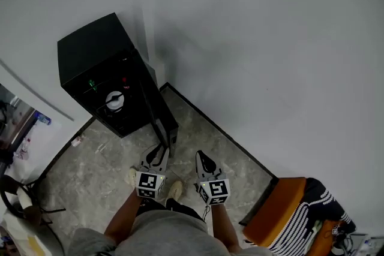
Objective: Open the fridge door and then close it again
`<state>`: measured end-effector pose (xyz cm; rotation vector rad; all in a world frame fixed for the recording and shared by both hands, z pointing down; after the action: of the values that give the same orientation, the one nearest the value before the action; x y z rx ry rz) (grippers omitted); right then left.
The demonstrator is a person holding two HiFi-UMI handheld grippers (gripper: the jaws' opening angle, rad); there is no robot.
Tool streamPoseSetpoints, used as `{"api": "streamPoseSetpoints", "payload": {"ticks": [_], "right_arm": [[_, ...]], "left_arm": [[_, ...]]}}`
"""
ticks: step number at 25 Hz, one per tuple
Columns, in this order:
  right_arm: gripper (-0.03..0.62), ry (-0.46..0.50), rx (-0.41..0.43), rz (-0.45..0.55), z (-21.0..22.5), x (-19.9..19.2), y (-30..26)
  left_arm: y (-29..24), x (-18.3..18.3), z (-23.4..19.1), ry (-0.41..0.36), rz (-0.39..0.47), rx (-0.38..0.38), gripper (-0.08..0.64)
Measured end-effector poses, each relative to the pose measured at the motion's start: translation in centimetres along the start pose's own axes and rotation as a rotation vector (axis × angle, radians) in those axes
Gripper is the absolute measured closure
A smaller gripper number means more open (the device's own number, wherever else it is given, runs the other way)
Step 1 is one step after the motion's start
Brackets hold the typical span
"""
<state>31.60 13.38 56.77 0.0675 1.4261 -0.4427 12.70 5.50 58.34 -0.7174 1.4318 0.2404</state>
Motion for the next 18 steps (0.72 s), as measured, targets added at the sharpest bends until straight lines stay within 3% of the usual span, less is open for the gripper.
{"api": "streamPoseSetpoints", "payload": {"ticks": [6, 18], "right_arm": [[0.568, 0.040, 0.091, 0.036, -1.8, 2.1, -2.2], [0.568, 0.096, 0.243, 0.060, -5.9, 4.2, -5.2]], "left_arm": [[3.5, 2.8, -3.2, 0.025, 0.064, 0.086, 0.489], [8.7, 3.2, -6.9, 0.106, 0.096, 0.235, 0.525]]}}
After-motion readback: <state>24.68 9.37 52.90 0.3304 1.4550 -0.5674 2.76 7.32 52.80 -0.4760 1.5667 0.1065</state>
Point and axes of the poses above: the fingertips, and each gripper's own axes: y backward along the fingers, z to its right, x out of its top, the point moved 8 cm from there along y, backward along the fingers, and after that the axes turned 9 degrees about x, right-handed, at the moved point
